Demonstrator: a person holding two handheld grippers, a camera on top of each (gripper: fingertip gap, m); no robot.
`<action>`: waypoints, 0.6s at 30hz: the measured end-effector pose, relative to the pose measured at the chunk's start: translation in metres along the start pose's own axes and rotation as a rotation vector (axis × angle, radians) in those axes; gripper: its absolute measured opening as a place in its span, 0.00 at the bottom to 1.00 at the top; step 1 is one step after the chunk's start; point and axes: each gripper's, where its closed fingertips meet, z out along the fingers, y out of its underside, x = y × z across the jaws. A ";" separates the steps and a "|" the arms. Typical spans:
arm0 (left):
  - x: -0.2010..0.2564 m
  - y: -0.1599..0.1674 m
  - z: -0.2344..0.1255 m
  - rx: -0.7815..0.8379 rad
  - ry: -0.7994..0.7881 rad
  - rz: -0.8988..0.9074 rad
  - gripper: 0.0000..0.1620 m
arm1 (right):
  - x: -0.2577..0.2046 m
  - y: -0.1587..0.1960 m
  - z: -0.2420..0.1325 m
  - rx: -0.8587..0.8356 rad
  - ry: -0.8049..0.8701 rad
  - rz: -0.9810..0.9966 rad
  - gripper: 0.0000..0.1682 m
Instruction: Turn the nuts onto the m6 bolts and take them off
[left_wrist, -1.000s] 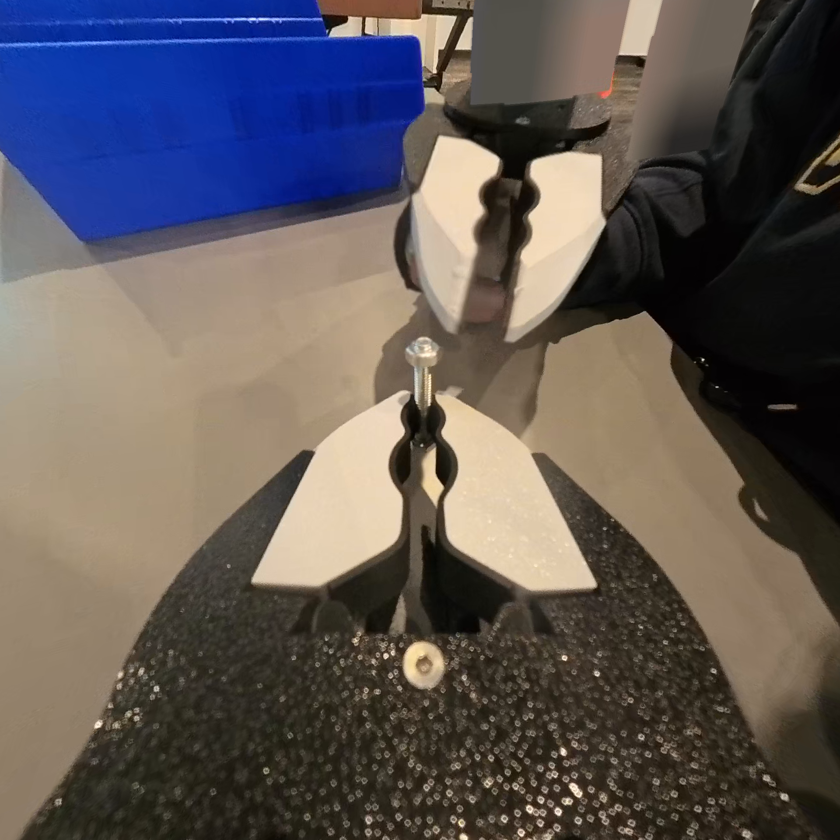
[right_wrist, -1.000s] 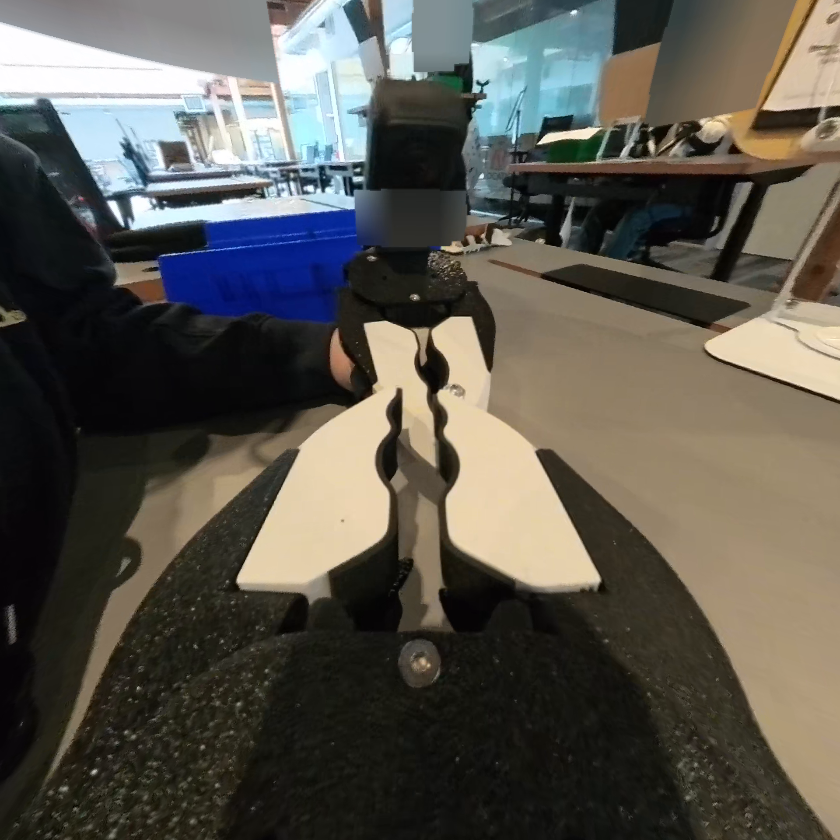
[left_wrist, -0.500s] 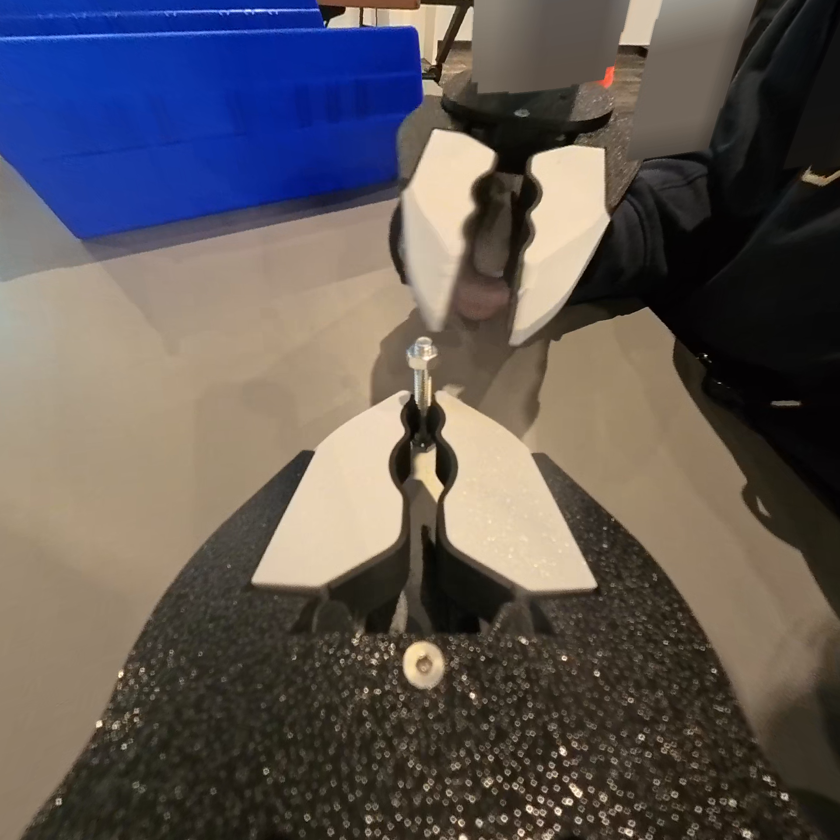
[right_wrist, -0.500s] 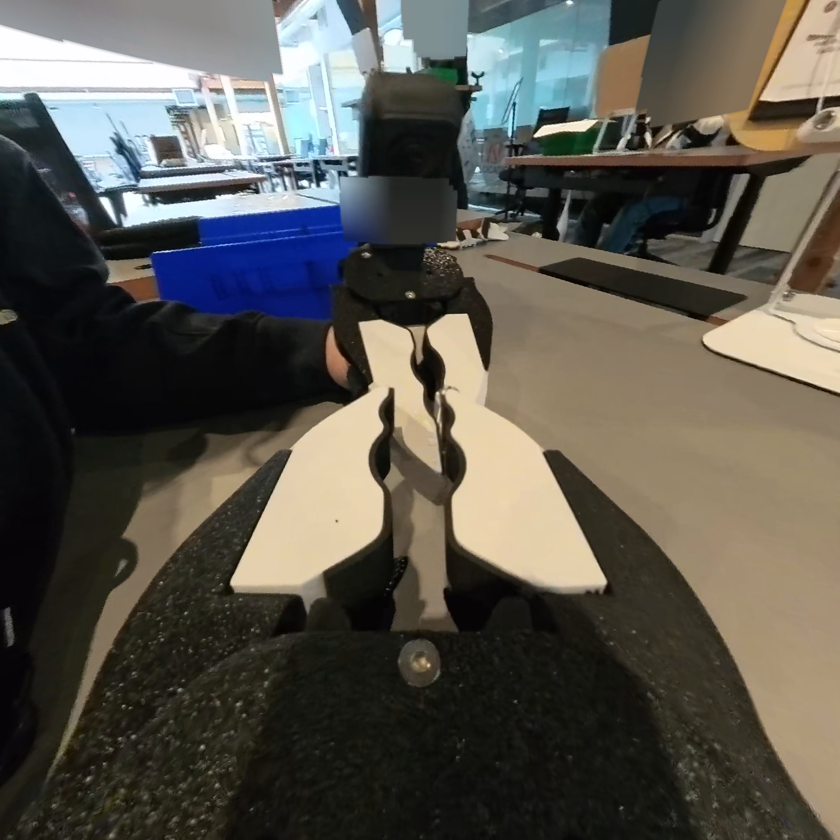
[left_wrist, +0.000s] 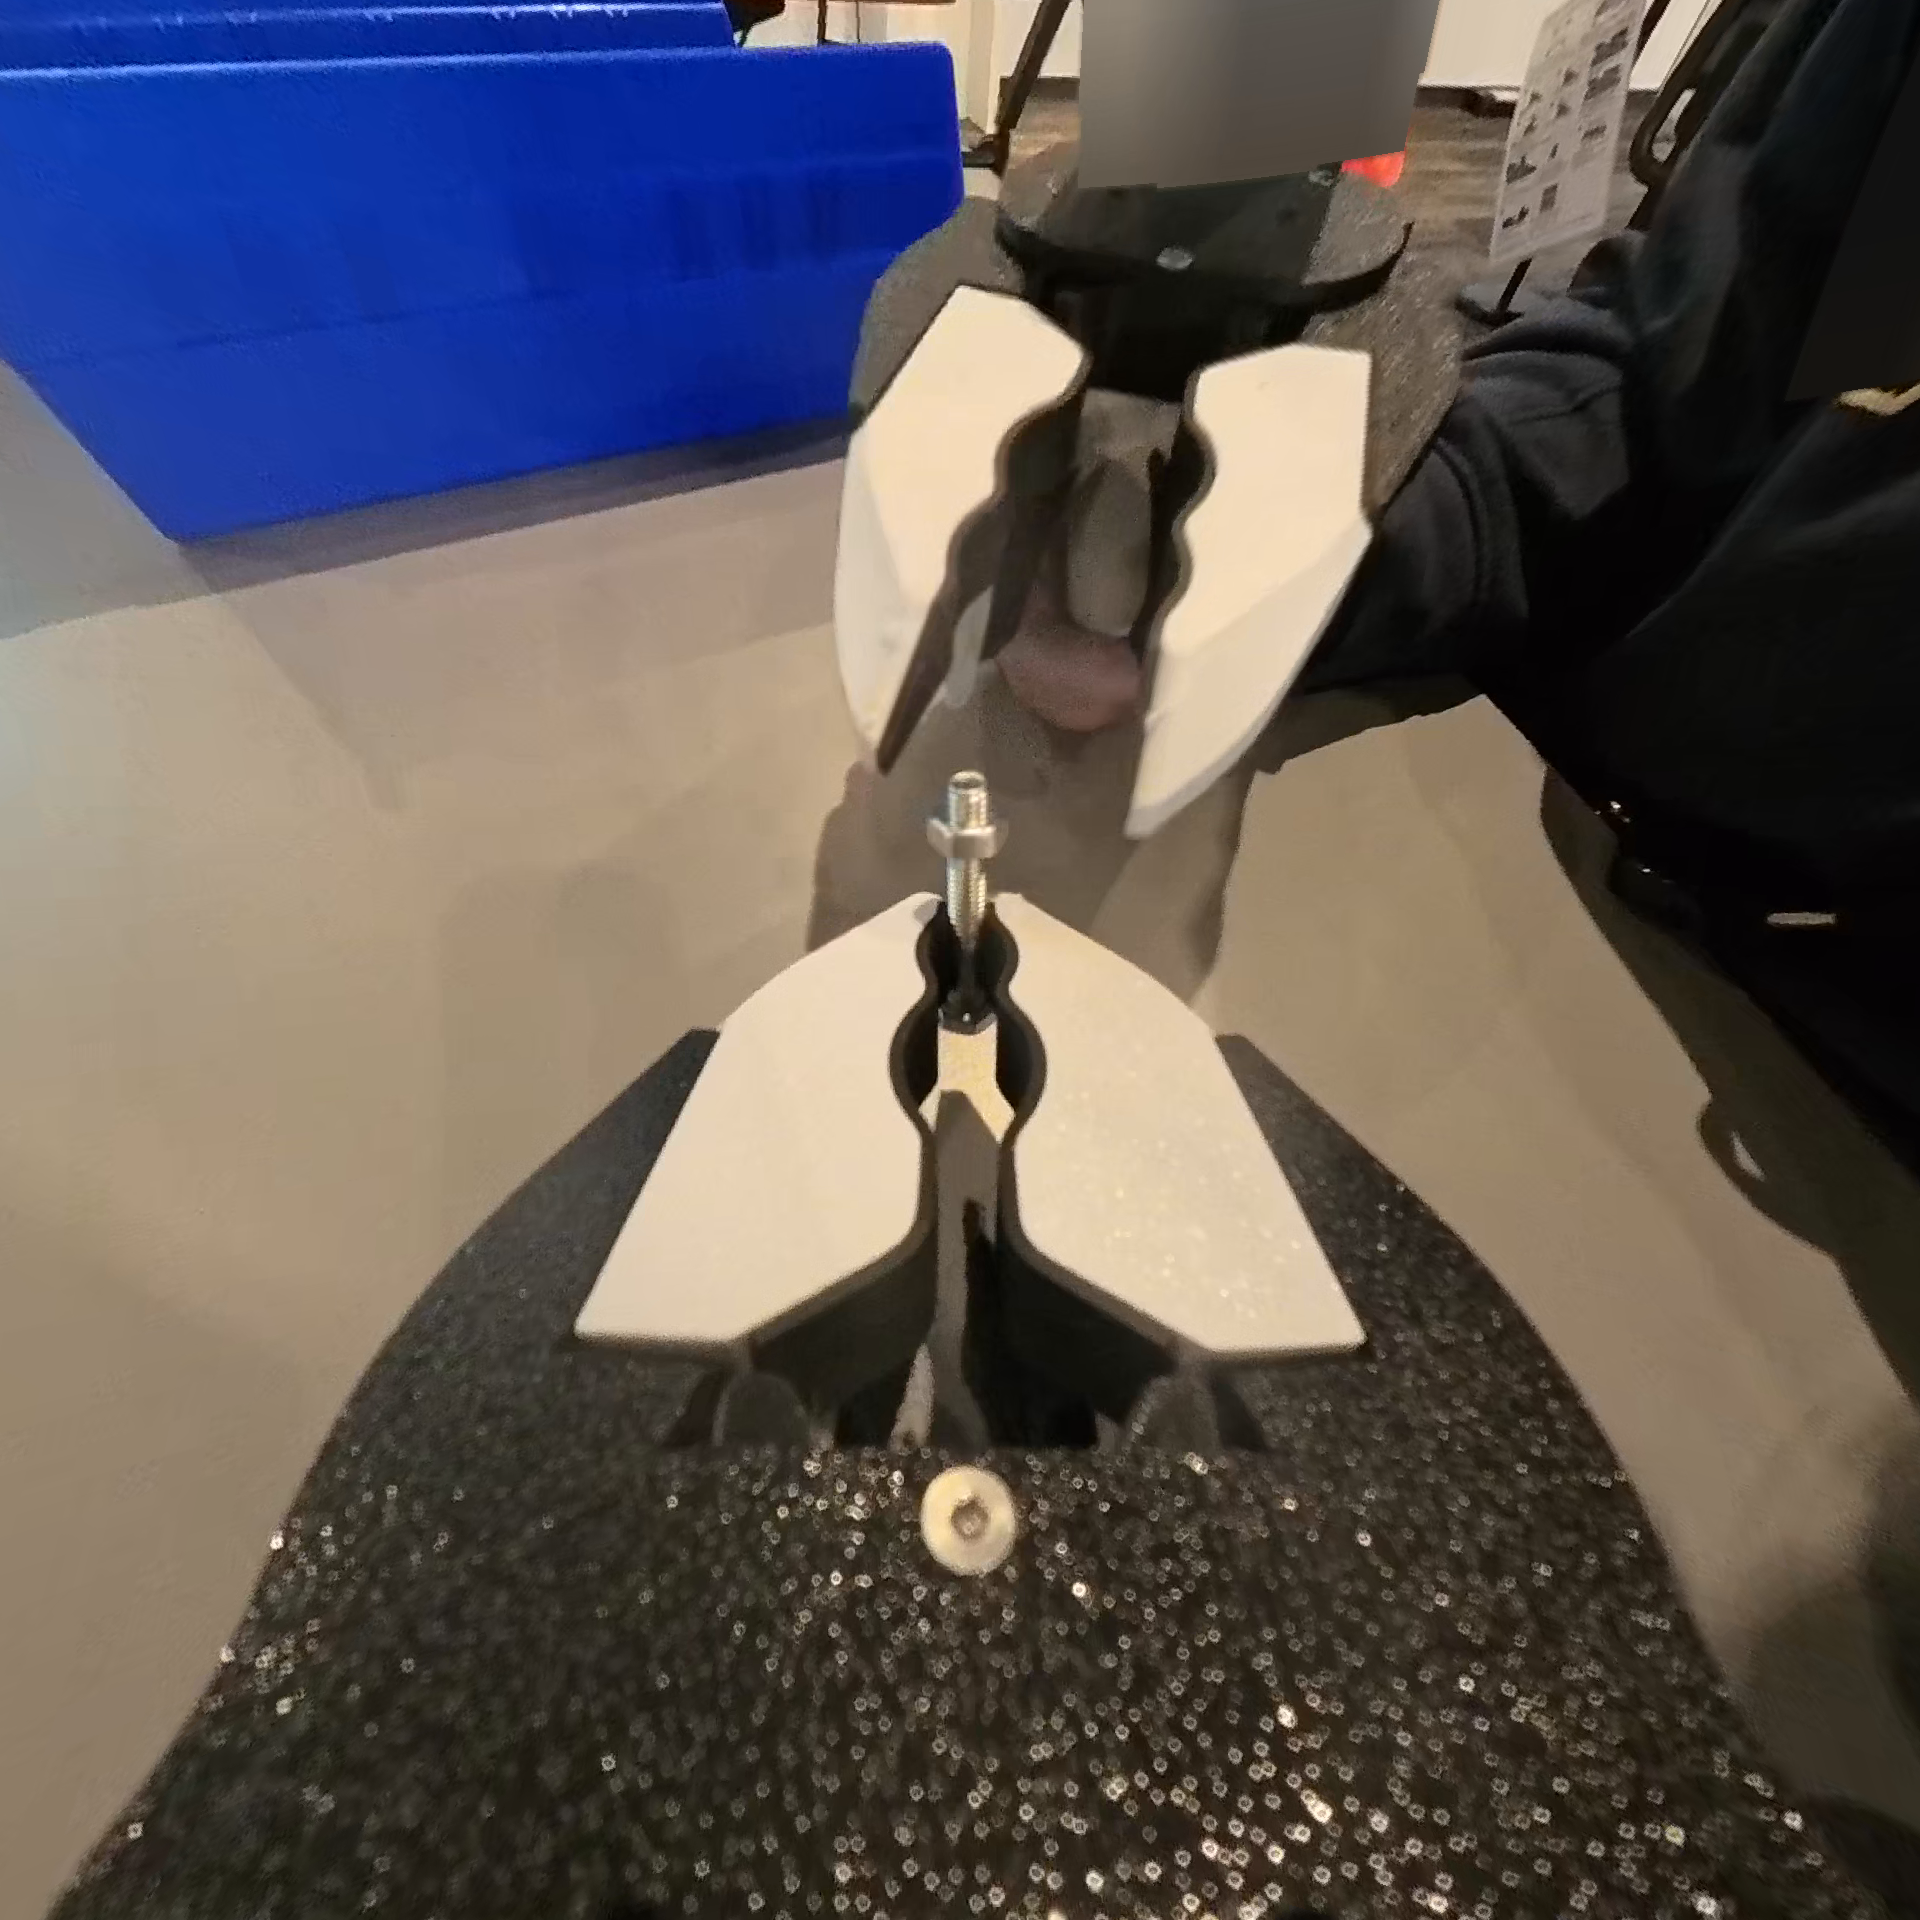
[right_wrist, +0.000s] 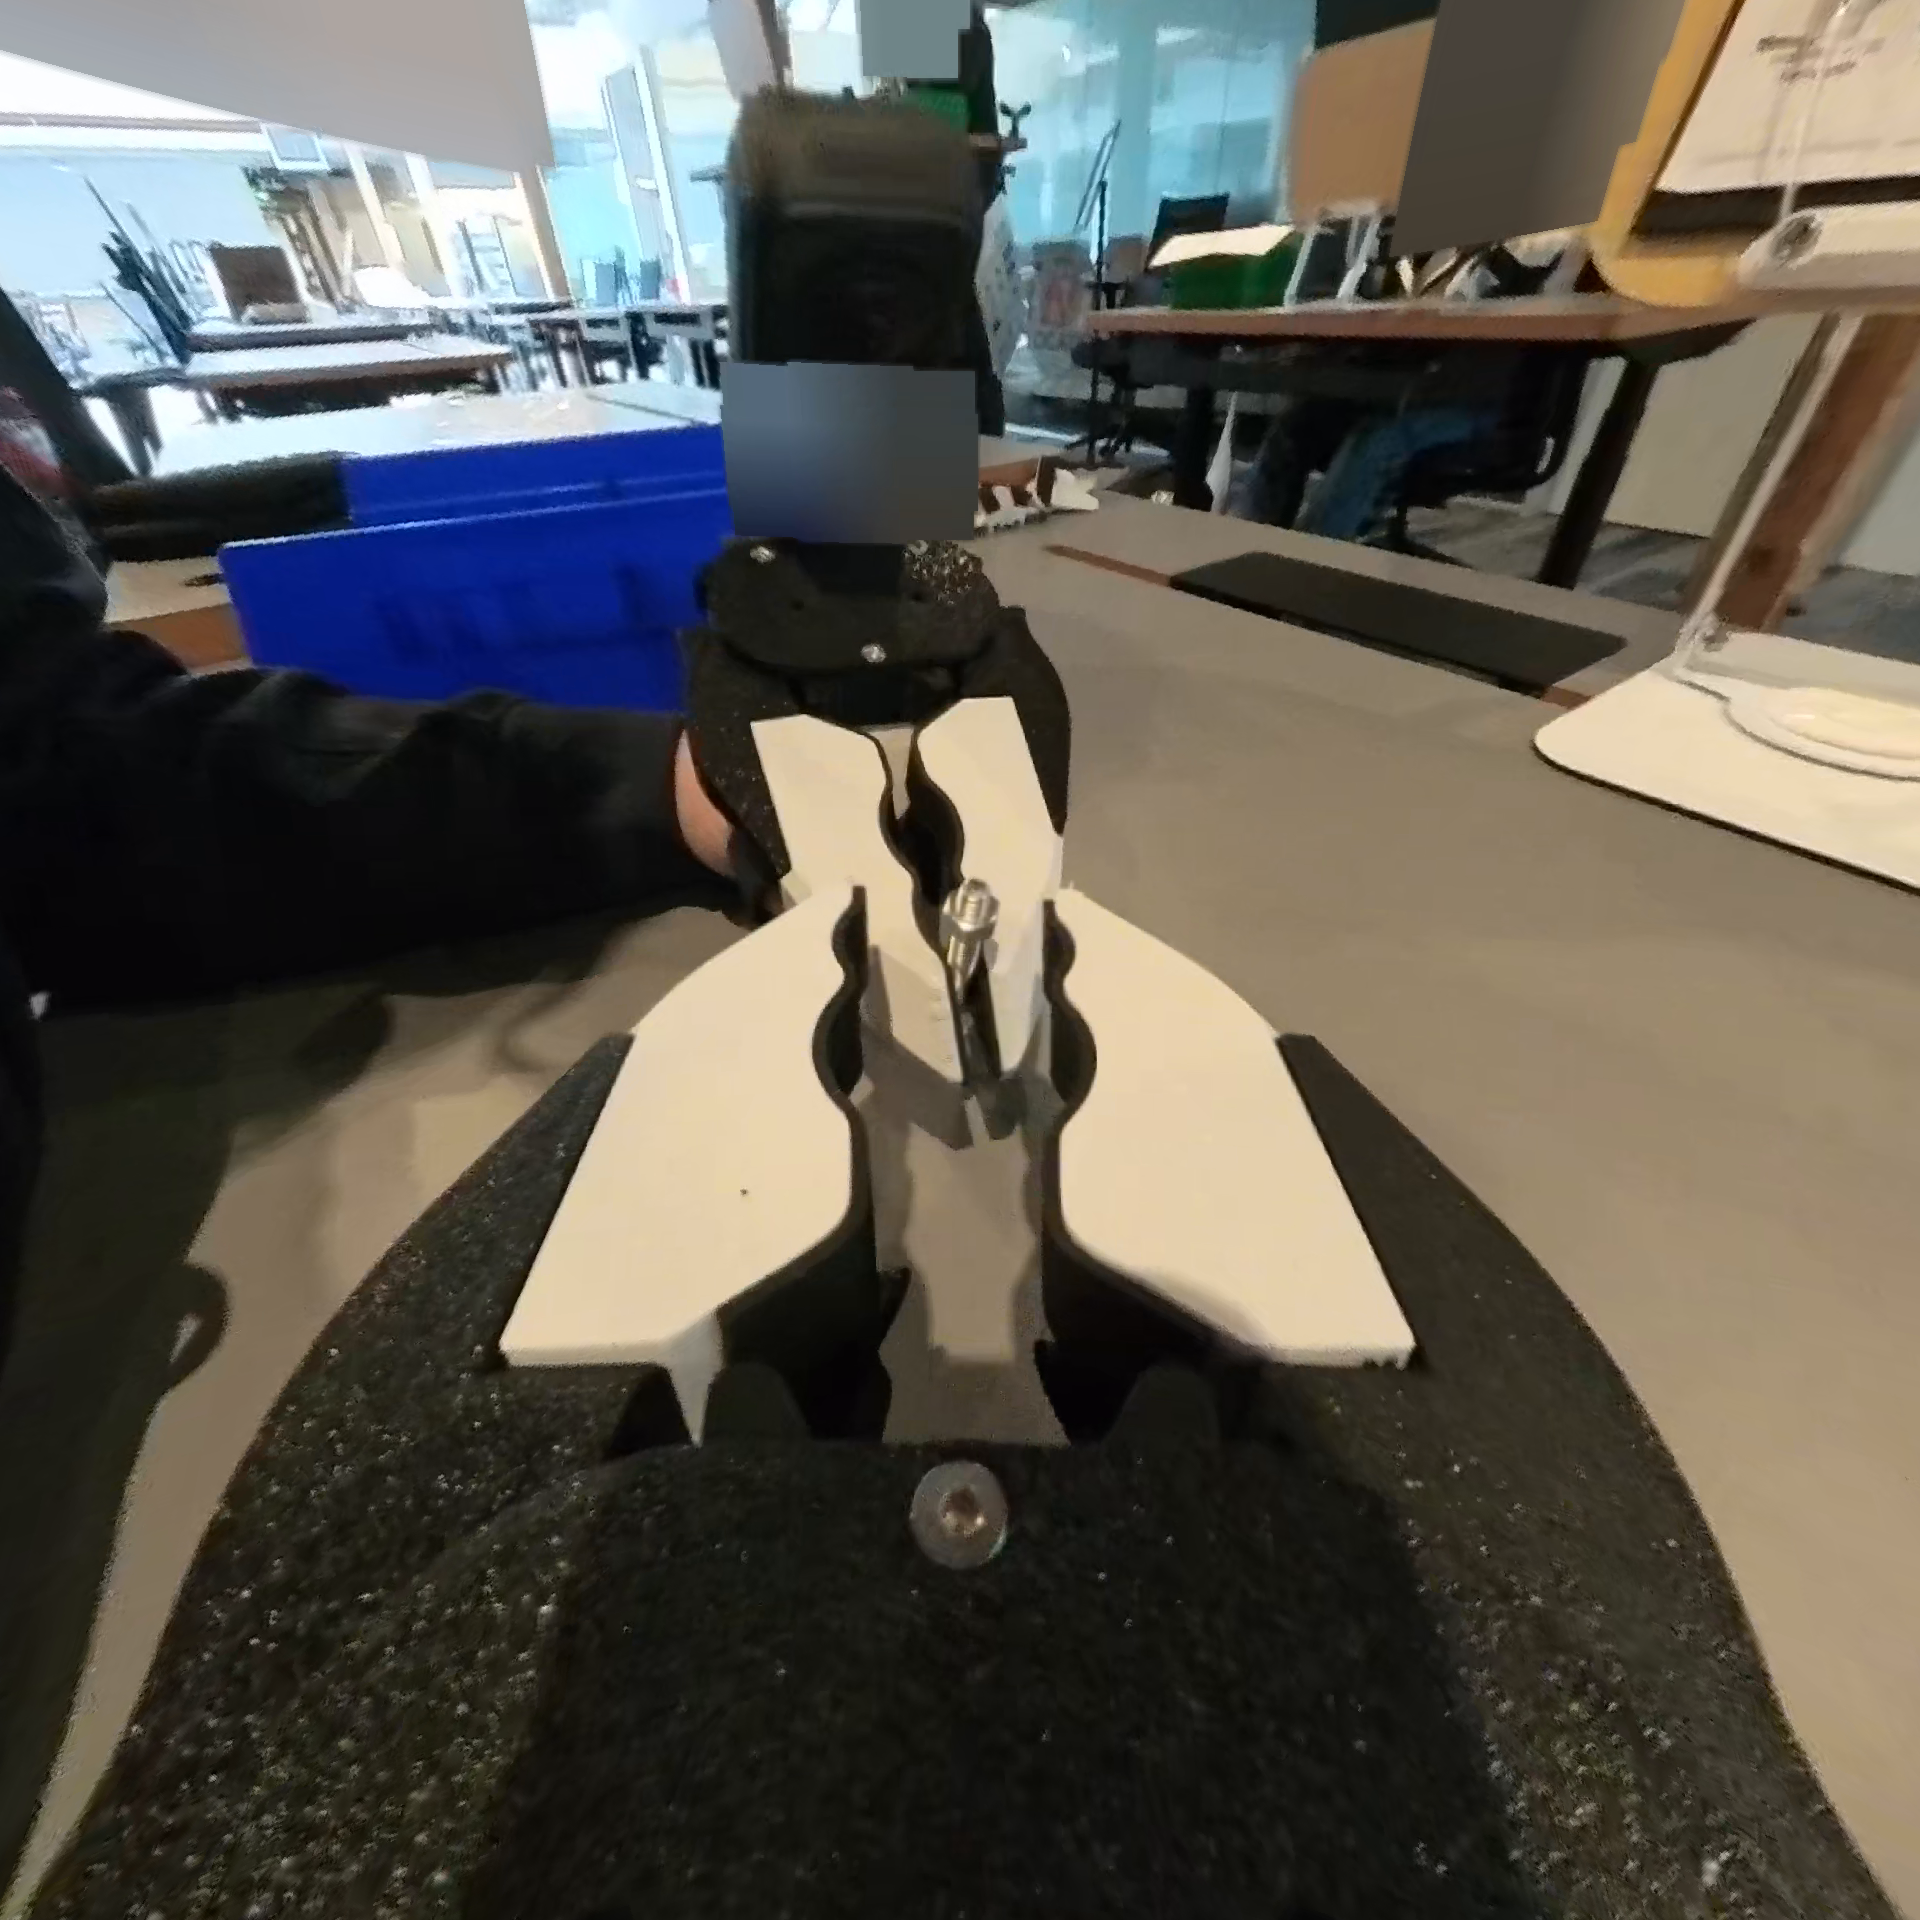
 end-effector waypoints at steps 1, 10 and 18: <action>0.000 0.000 0.000 0.002 0.000 0.000 0.03 | -0.001 0.001 0.001 -0.013 -0.010 0.000 0.20; 0.000 0.000 0.000 0.004 0.001 -0.002 0.03 | -0.002 0.001 -0.001 -0.006 -0.018 0.013 0.16; 0.000 -0.001 -0.001 0.016 0.003 -0.008 0.03 | -0.014 -0.004 -0.006 0.042 -0.091 -0.019 0.04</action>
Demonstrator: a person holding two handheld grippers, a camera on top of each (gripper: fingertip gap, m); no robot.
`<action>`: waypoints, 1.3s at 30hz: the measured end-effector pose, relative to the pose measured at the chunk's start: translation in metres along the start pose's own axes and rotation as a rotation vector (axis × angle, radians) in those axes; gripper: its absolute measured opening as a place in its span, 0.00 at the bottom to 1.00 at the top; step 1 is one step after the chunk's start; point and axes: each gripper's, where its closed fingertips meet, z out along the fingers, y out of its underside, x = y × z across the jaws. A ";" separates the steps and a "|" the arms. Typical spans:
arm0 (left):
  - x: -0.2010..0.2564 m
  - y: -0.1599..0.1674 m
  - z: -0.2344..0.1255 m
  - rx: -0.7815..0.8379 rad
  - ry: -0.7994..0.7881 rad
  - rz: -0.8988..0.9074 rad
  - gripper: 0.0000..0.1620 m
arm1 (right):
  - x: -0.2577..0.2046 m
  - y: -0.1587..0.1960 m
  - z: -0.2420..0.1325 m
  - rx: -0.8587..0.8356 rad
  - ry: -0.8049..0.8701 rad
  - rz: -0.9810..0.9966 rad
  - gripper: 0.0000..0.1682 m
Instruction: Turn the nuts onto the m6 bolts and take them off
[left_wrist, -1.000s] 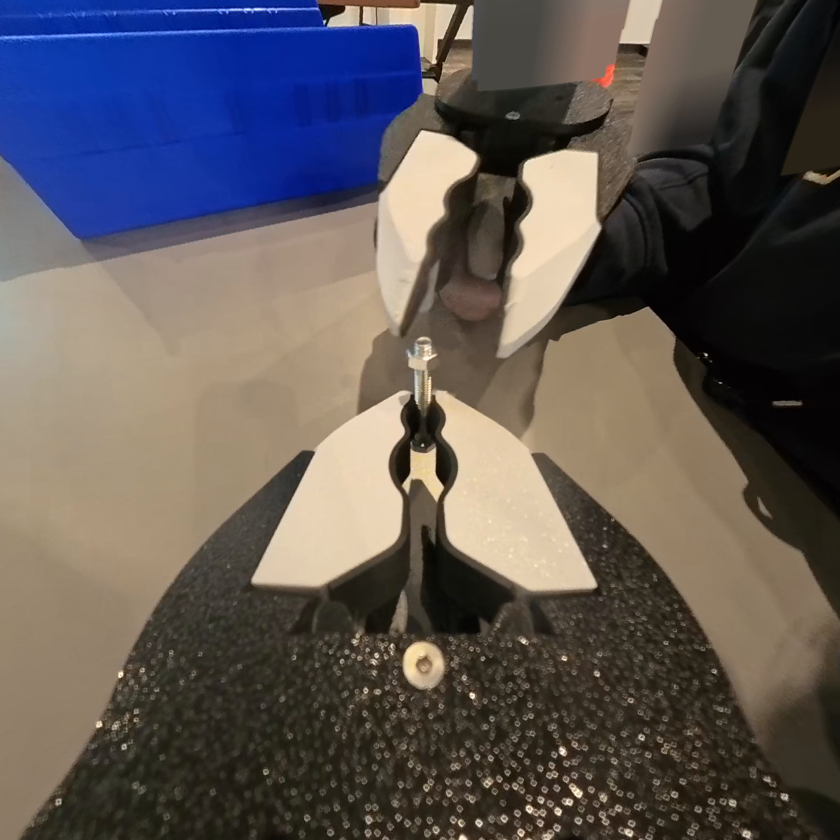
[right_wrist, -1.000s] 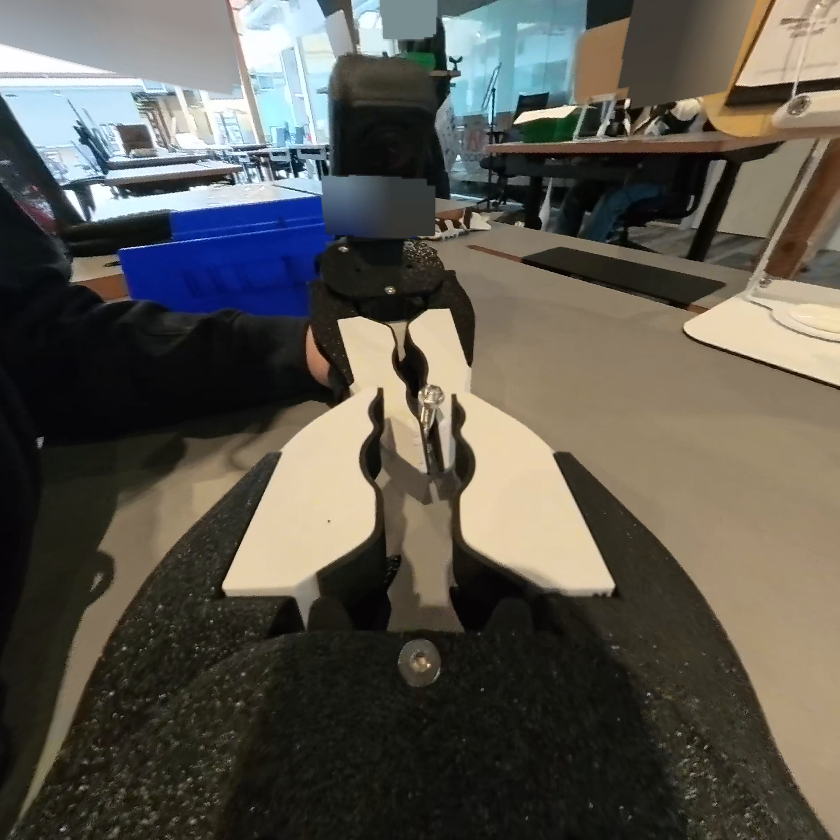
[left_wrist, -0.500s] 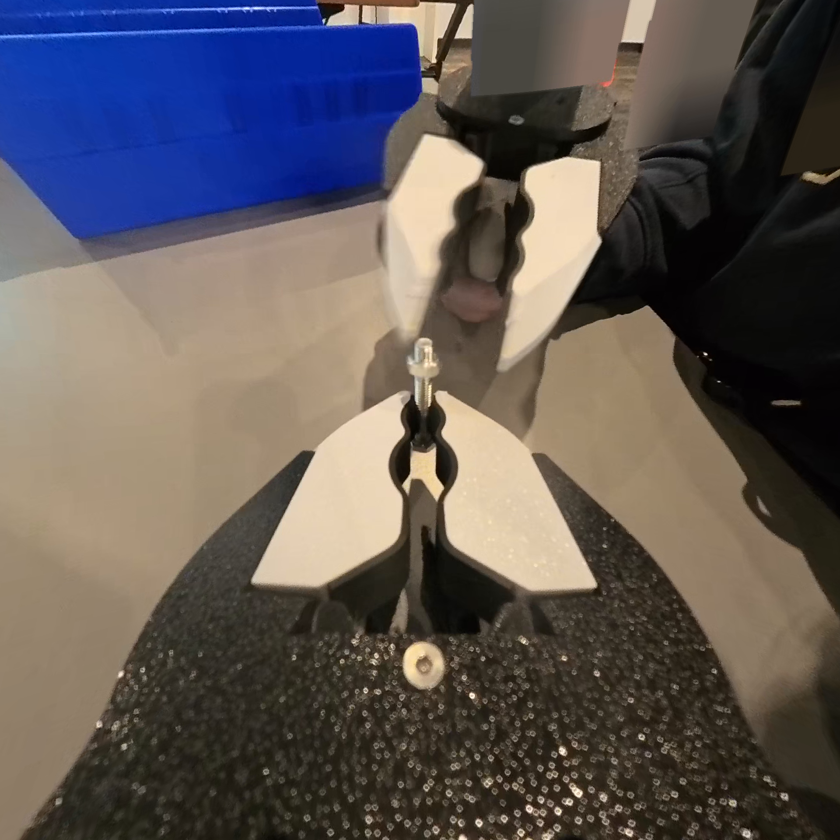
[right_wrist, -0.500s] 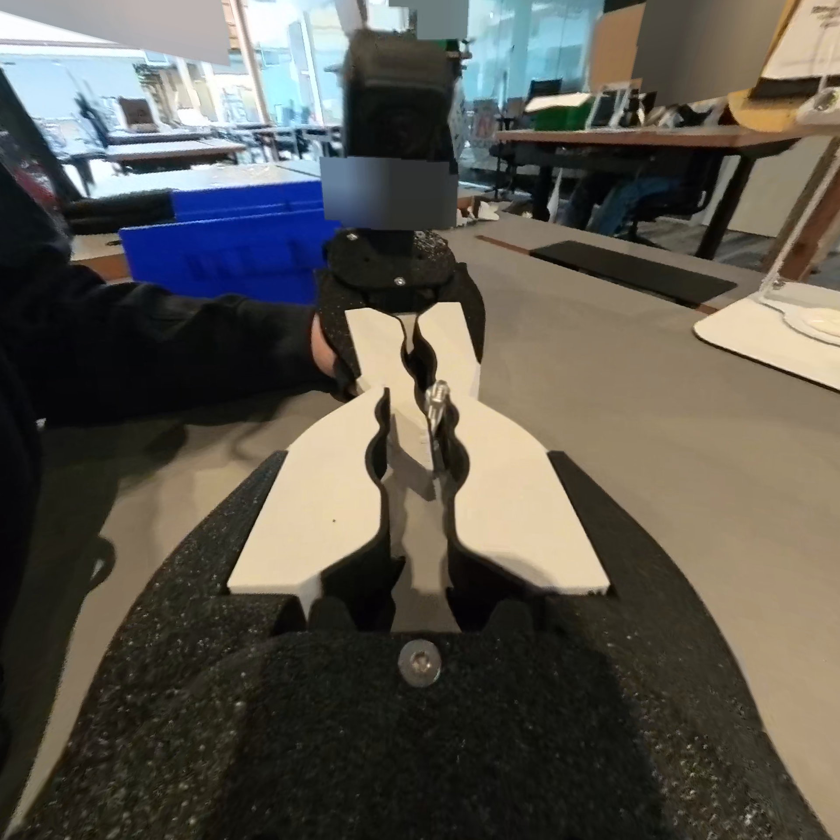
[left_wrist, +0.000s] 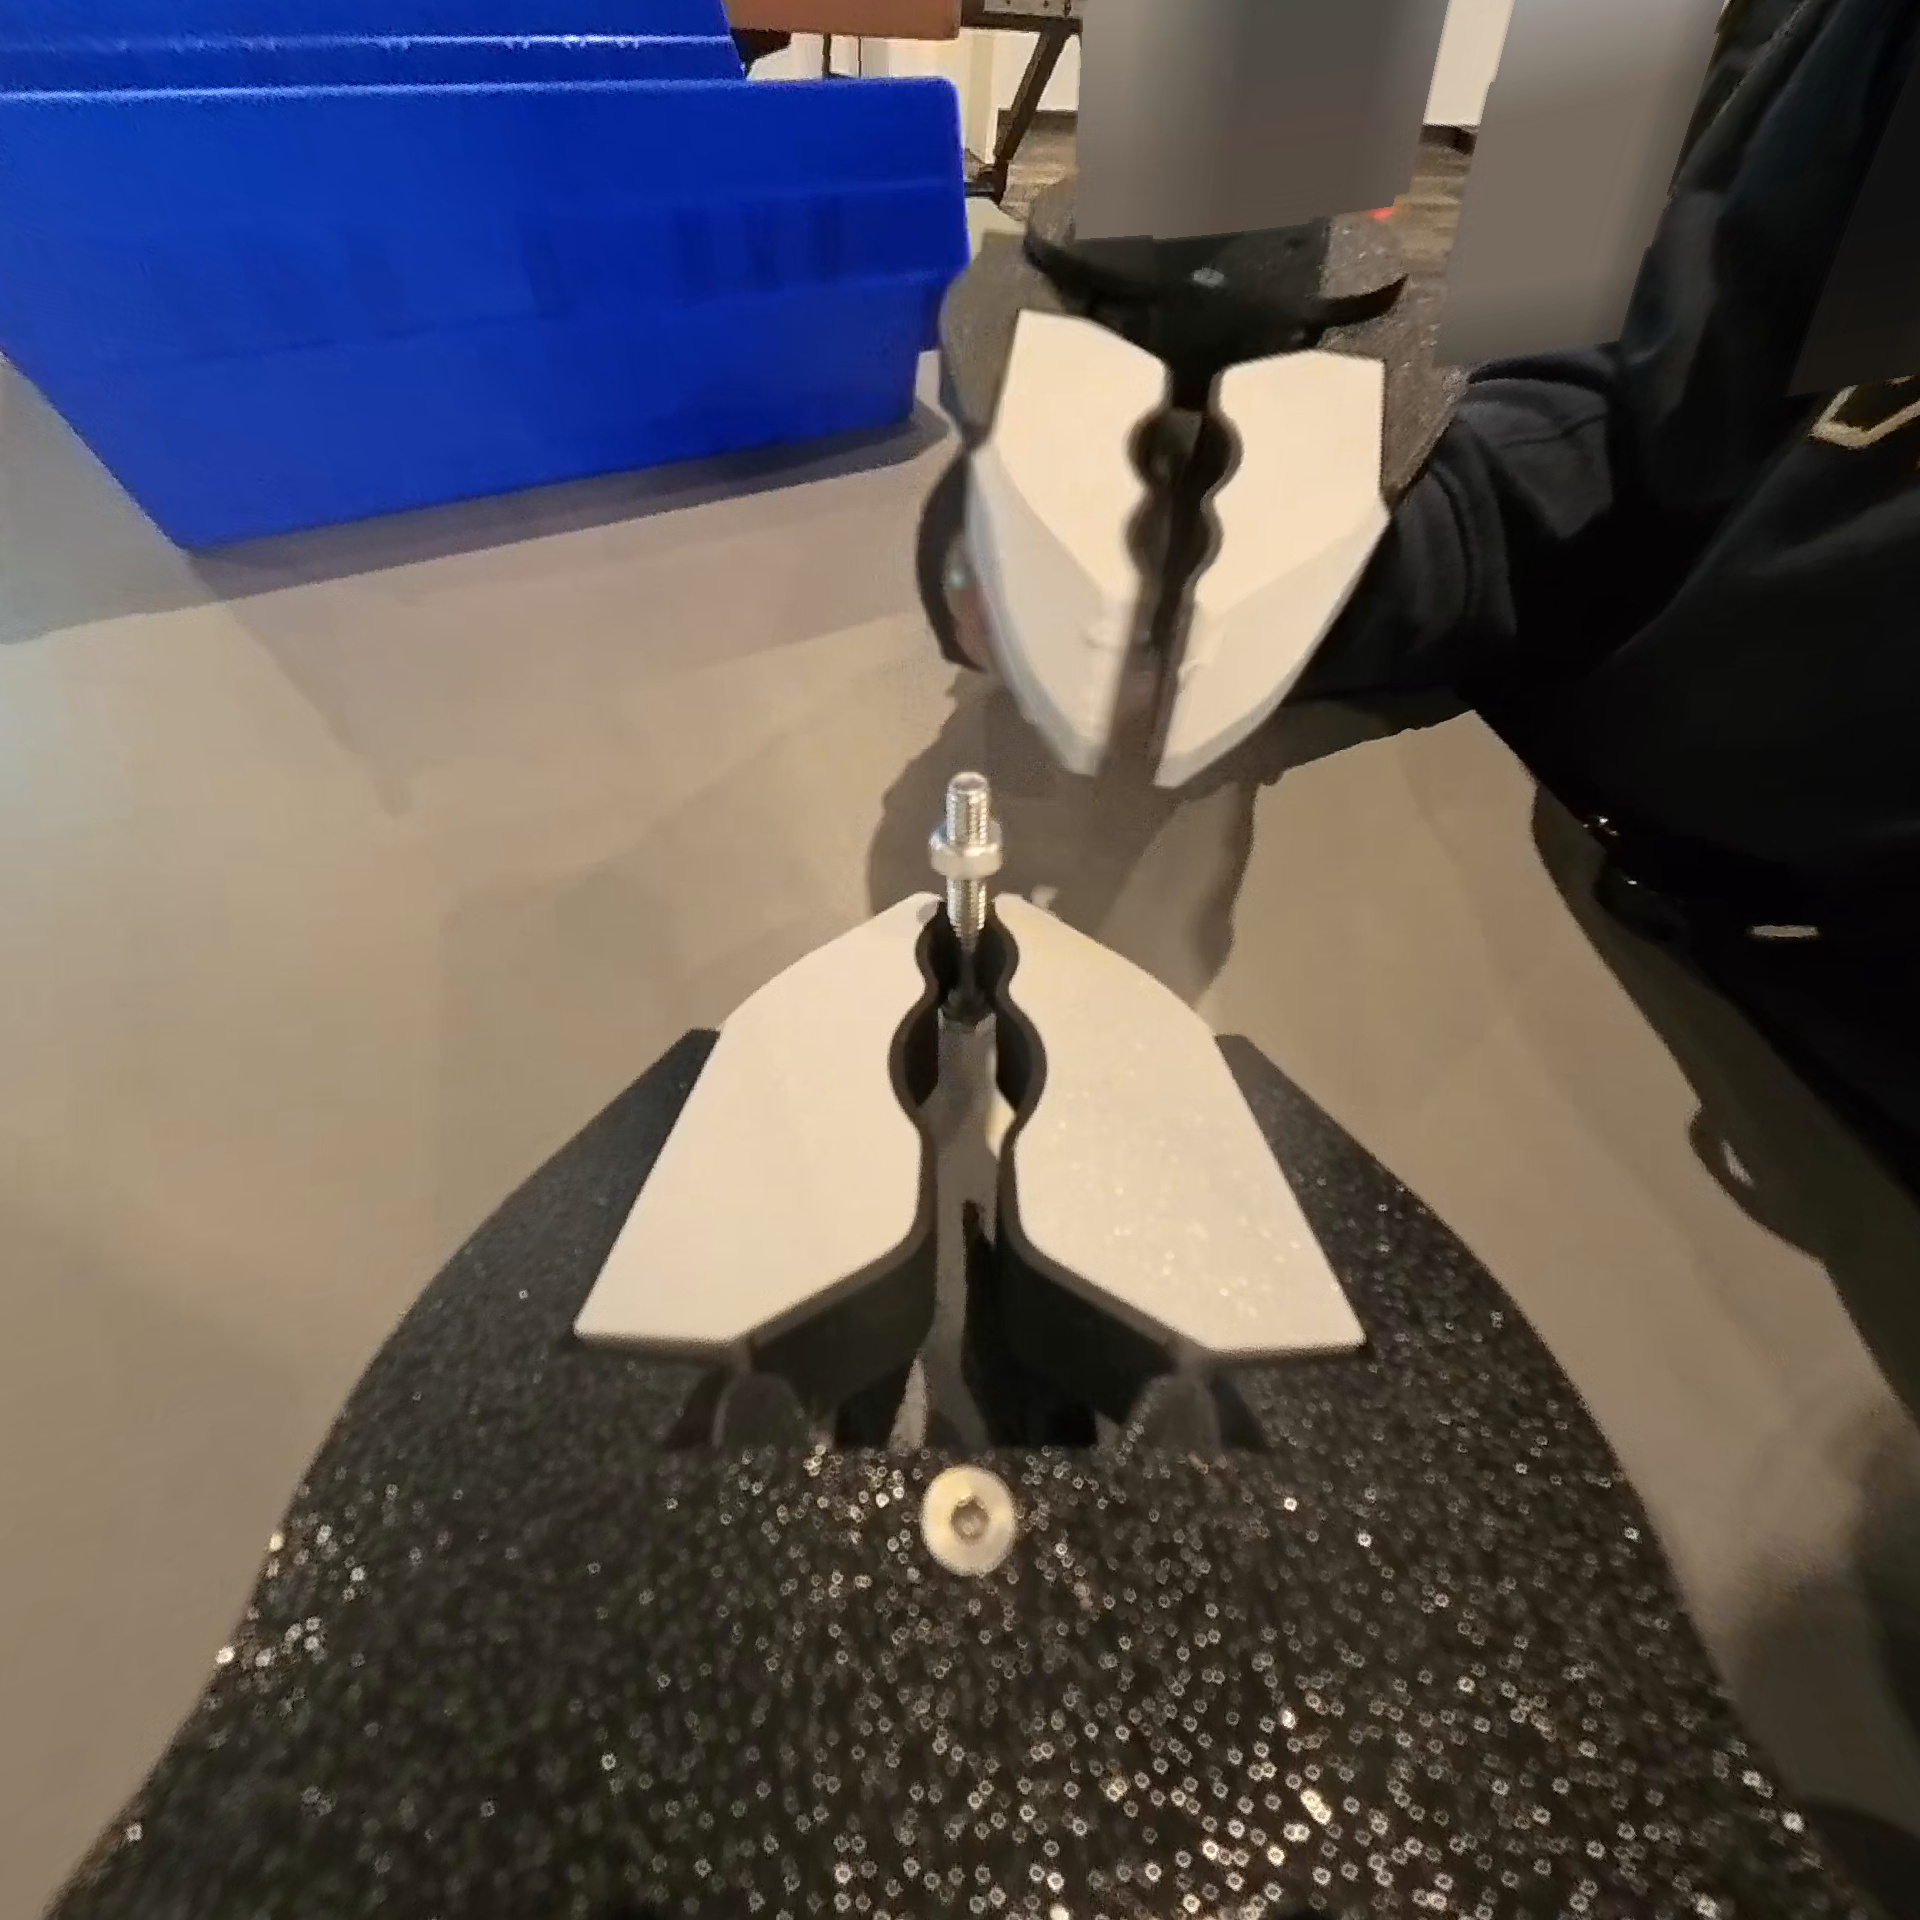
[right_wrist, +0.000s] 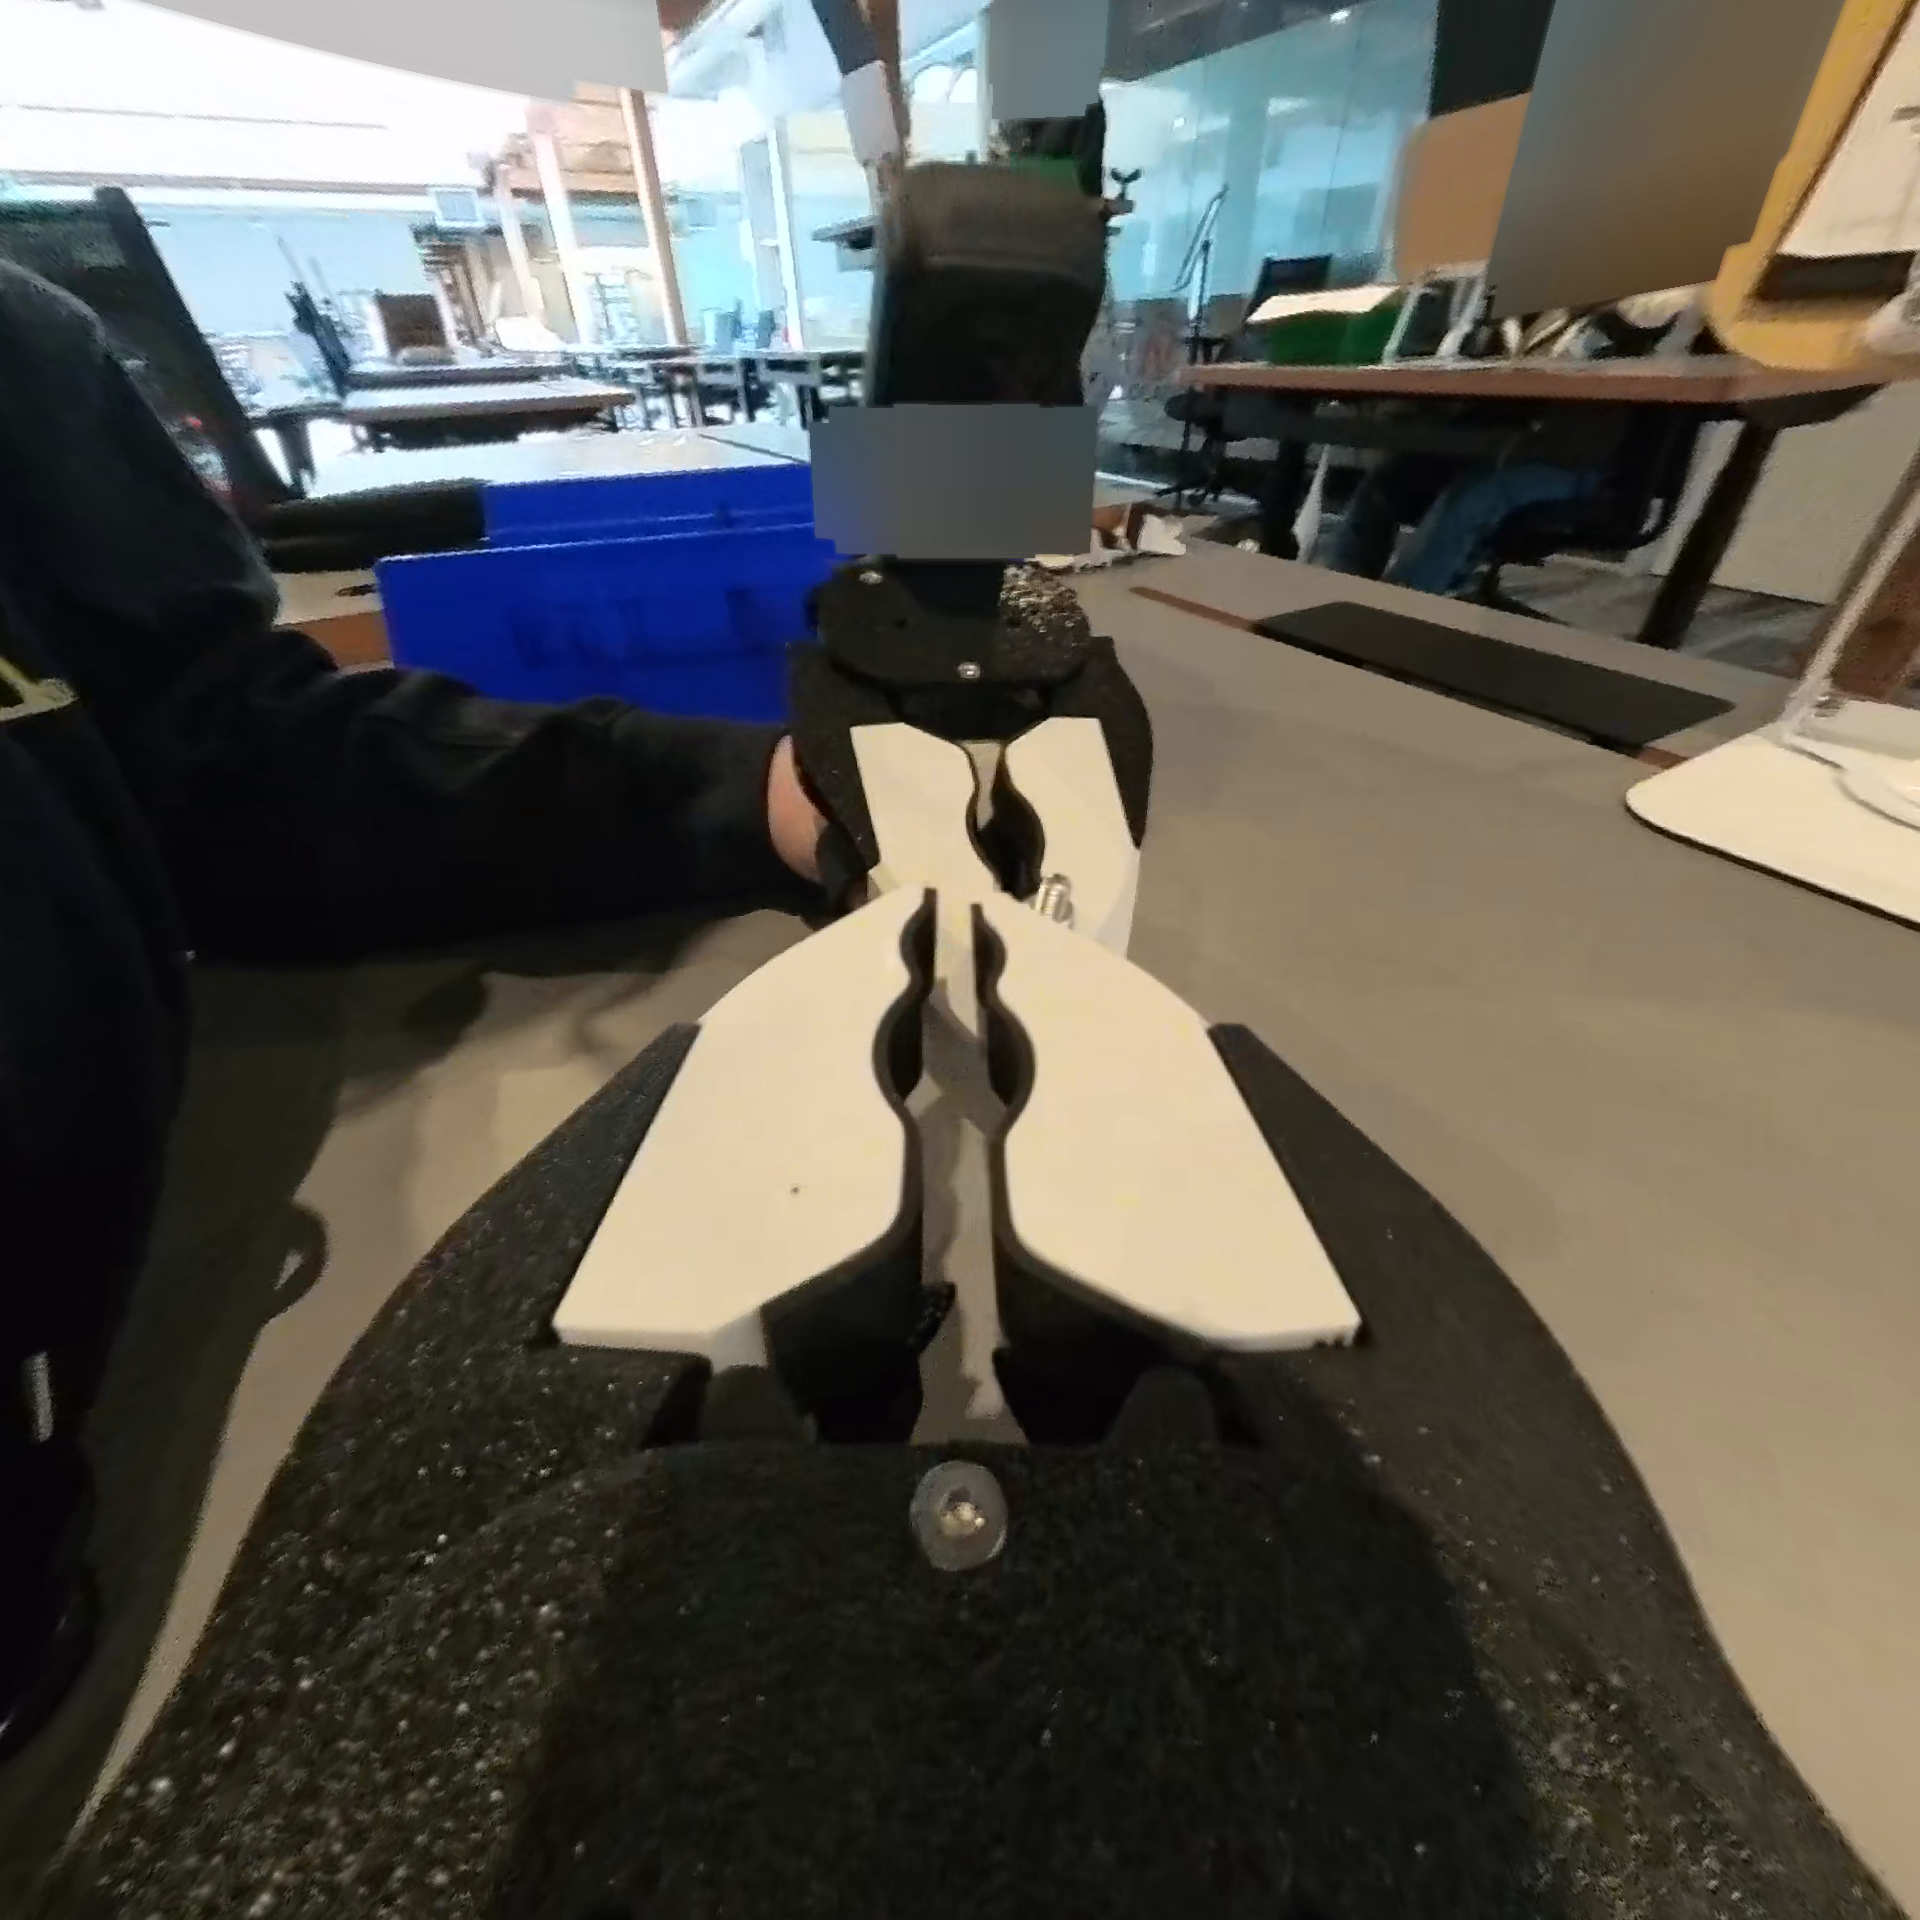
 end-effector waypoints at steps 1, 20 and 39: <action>0.000 0.001 0.000 -0.005 -0.001 0.003 0.03 | 0.004 0.001 0.001 -0.009 0.024 0.008 0.09; 0.001 0.003 0.002 -0.020 0.000 0.008 0.03 | 0.017 0.006 0.011 -0.048 0.081 0.017 0.11; -0.022 -0.029 -0.035 0.312 -0.116 -0.081 0.49 | 0.111 -0.111 -0.134 -0.054 0.682 -0.216 0.03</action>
